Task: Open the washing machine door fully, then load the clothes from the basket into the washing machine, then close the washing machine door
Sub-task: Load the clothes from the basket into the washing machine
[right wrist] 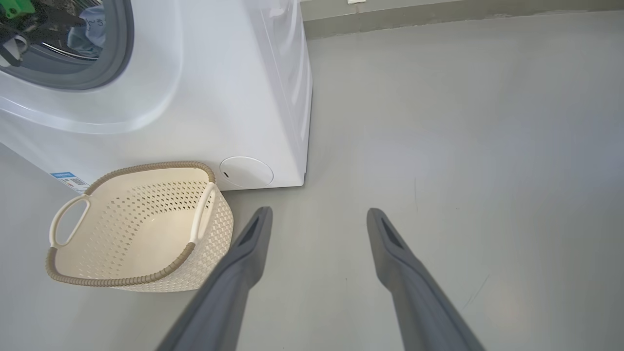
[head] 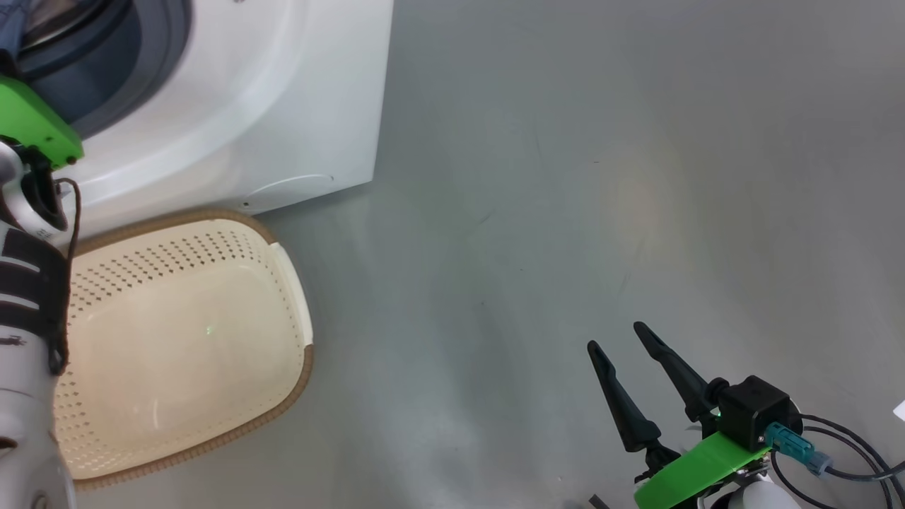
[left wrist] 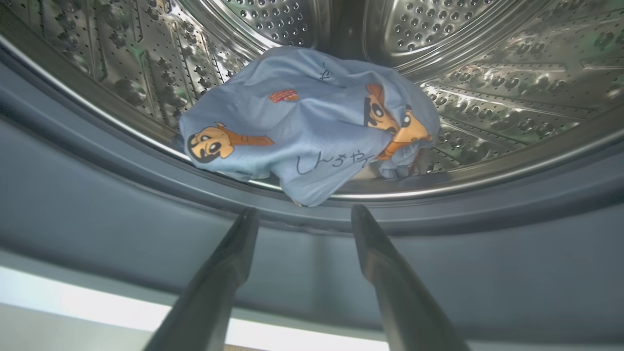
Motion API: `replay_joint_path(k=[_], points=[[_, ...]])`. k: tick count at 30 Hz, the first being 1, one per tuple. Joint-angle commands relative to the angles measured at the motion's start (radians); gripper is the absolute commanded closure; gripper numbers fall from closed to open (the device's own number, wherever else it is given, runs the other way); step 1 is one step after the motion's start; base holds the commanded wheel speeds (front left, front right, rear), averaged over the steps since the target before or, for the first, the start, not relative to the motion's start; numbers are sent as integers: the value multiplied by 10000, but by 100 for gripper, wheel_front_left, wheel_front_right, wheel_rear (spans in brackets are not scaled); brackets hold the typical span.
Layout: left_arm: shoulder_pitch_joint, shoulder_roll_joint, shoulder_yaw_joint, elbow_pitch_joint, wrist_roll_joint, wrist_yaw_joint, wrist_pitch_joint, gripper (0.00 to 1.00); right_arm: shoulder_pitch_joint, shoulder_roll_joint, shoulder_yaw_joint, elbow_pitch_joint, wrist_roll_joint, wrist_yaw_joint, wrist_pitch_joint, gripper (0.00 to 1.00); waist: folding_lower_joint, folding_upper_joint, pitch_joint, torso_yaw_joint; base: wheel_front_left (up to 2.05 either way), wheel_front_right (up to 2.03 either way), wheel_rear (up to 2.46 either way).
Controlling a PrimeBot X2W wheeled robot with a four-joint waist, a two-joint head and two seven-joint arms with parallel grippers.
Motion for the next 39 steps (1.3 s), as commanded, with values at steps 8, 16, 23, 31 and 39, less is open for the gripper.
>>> replay_joint_path(k=[8, 16, 23, 31, 39], points=[[-616, 621, 0, 251, 3, -63, -320, 7, 408, -182, 154, -309, 55, 16, -48, 0, 0, 0, 158, -253, 0, 0, 0], [-975, 745, -108, 438, -16, -17, -501, 18, 479, -159, 40, -408, 42, 16, -48, 0, 0, 0, 514, -358, 0, 0, 0], [-1216, 905, -111, 532, -121, -4, -646, 26, 519, -171, -71, -475, 17, 16, -48, 0, 0, 0, 771, -391, 0, 0, 0], [-1410, 1164, -130, 604, -217, -1, -783, 42, 659, -178, -190, -579, -28, 16, -48, 0, 0, 0, 877, -514, 0, 0, 0], [-1765, 1387, -225, 642, -242, 10, -897, 65, 844, -185, -286, -741, -58, 16, -48, 0, 0, 0, 1034, -642, 0, 0, 0]])
